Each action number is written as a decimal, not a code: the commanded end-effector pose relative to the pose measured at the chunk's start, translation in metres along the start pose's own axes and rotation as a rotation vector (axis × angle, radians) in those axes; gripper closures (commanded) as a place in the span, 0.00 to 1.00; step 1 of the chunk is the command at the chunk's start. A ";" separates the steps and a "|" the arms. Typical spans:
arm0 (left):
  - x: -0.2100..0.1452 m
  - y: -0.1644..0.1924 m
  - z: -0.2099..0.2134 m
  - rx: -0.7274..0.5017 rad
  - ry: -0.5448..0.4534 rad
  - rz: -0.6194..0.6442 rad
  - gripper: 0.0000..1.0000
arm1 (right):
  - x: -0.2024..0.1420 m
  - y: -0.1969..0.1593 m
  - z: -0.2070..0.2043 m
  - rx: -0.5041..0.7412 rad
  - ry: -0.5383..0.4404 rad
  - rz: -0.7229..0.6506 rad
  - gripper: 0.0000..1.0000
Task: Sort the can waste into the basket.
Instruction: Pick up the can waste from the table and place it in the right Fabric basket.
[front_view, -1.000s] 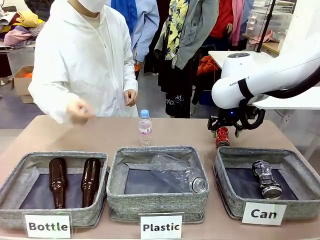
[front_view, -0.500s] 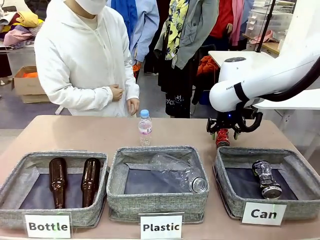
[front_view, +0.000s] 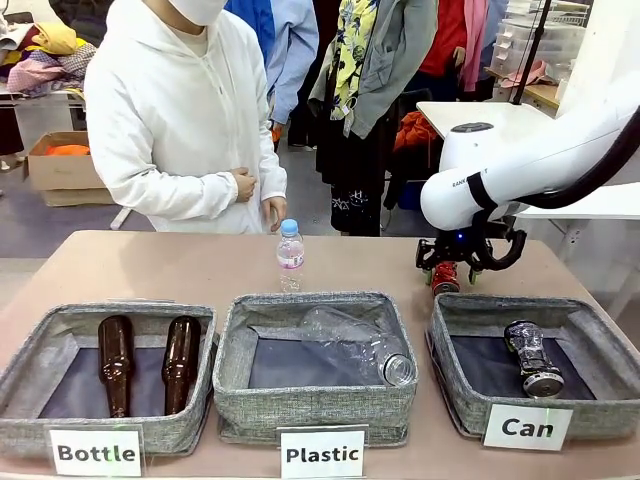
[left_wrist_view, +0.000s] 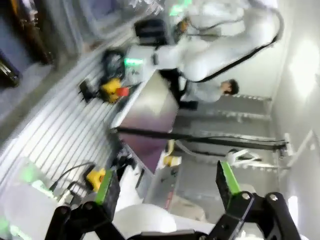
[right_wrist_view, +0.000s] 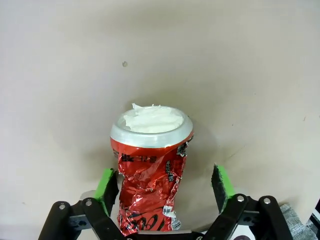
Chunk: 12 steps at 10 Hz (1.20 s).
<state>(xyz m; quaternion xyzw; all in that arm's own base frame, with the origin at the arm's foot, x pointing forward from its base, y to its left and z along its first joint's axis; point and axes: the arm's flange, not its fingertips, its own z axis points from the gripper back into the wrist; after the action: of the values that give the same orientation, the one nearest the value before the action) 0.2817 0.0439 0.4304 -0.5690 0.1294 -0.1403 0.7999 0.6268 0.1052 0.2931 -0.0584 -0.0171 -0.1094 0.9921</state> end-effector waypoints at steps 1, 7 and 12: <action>-0.009 -0.009 0.024 -0.088 -0.079 -0.029 0.00 | -0.001 0.003 -0.001 0.012 0.003 -0.021 0.60; -0.009 -0.009 0.024 -0.088 -0.079 -0.029 0.00 | 0.001 0.003 -0.003 0.019 0.028 -0.034 0.96; -0.009 -0.009 0.024 -0.088 -0.079 -0.029 0.00 | -0.004 -0.003 0.022 0.015 -0.016 -0.019 1.00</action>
<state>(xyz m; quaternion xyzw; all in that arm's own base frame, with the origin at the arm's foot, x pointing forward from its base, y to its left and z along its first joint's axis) 0.2796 0.0685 0.4433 -0.6017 0.0962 -0.1278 0.7825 0.6258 0.1054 0.2999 -0.0502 -0.0133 -0.1185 0.9916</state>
